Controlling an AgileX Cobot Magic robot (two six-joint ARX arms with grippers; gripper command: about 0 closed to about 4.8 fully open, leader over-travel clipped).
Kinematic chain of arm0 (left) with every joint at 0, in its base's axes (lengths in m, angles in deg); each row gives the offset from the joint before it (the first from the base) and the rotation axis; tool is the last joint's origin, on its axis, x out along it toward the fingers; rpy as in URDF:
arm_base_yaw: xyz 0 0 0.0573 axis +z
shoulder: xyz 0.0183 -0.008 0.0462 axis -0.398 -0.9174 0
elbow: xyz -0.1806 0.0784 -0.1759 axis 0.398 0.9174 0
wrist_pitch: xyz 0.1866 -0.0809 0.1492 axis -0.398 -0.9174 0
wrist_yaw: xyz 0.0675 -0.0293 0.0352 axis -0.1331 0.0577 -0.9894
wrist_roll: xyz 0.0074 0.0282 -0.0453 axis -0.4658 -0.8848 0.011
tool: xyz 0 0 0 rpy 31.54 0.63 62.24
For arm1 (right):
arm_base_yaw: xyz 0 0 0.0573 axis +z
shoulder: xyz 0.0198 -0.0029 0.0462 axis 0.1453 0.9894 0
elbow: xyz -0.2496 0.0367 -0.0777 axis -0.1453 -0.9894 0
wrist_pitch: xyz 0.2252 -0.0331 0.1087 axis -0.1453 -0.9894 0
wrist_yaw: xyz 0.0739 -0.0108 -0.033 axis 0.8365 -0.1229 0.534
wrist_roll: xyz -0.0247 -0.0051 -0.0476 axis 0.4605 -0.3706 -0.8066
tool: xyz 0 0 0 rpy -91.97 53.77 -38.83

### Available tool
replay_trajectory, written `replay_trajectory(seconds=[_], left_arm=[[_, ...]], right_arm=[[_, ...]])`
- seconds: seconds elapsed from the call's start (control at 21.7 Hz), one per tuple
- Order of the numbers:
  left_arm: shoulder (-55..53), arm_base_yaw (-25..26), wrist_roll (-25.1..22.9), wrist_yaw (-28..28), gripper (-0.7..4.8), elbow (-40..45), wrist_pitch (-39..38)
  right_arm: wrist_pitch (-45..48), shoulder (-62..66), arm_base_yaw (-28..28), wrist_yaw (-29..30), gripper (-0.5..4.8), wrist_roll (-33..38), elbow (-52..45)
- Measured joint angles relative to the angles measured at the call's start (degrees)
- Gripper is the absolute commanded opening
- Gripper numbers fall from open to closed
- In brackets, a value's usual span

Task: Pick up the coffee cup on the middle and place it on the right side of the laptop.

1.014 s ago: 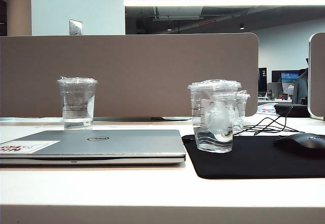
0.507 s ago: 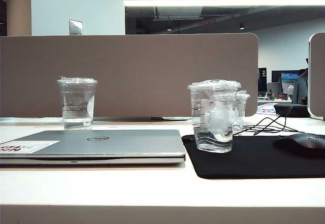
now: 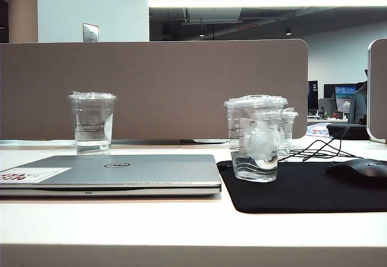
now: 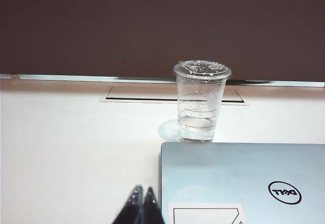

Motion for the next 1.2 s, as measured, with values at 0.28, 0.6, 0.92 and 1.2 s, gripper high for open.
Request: replay_trajectory(seconds=[0.28, 0.6, 0.92, 1.2], left_arm=[[0.0, 0.0, 0.0, 0.0, -0.05, 0.0, 0.0], [0.0, 0.0, 0.0, 0.0, -0.05, 0.0, 0.0], [0.0, 0.0, 0.0, 0.0, -0.05, 0.0, 0.0], [0.0, 0.0, 0.0, 0.0, -0.05, 0.0, 0.0]], right_arm=[[1.73, 0.0, 0.31, -0.2, -0.05, 0.52, 0.0], [4.83, 0.0, 1.49, -0.24, -0.04, 2.6, 0.0], [4.83, 0.0, 1.49, -0.35, -0.05, 3.21, 0.0], [4.83, 0.0, 1.49, -0.35, -0.05, 3.21, 0.0]])
